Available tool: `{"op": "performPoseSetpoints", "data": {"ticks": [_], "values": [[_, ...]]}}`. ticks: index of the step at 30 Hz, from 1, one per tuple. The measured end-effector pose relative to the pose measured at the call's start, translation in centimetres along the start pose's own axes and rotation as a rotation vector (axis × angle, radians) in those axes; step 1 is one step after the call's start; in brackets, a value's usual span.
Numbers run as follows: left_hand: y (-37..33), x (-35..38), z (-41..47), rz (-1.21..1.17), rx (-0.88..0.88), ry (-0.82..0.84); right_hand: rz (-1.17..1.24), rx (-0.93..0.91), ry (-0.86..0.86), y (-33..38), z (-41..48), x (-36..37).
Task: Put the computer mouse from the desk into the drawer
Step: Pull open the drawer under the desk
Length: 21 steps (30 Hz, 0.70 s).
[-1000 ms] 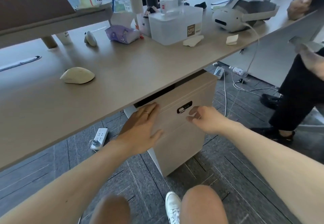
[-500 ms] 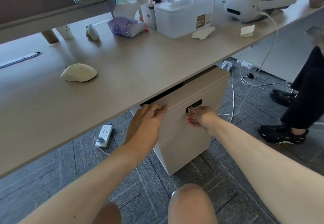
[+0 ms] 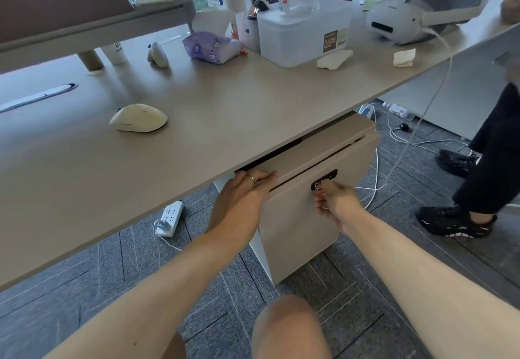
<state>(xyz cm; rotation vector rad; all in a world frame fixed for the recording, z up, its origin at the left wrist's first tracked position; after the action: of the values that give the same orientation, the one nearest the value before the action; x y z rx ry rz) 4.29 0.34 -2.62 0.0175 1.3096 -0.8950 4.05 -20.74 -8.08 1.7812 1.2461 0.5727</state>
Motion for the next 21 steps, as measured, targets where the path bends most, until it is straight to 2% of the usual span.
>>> {"op": "performPoseSetpoints", "data": {"ticks": [6, 9, 14, 21], "values": [[-1.7, -0.7, -1.4, -0.150, 0.002, -0.028, 0.022, -0.057, -0.022, -1.8, -4.0, -3.0], [-1.4, -0.6, -1.3, -0.176, -0.062, 0.011, 0.000, -0.071, -0.032, -2.6, -5.9, -4.2], [-2.5, -0.5, -1.9, -0.129, -0.038, -0.005, -0.044, -0.065, -0.043, -4.0, -8.8, -6.8], [-3.4, -0.4, -2.1, -0.097, -0.107, 0.059, -0.059, -0.054, -0.091, -6.4, -11.5, -9.9]]}}
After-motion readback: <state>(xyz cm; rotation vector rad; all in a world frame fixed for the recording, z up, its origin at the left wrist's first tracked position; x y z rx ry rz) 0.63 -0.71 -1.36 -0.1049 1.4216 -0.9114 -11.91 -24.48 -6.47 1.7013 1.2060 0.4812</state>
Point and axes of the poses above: each hand's wrist, its own z-axis towards the middle knuckle, its own x-axis out of the palm, y = z × x, the point moved 2 cm from there along z, towards the middle knuckle, and after that the axes turned 12 degrees about -z, right-handed, at the moved point
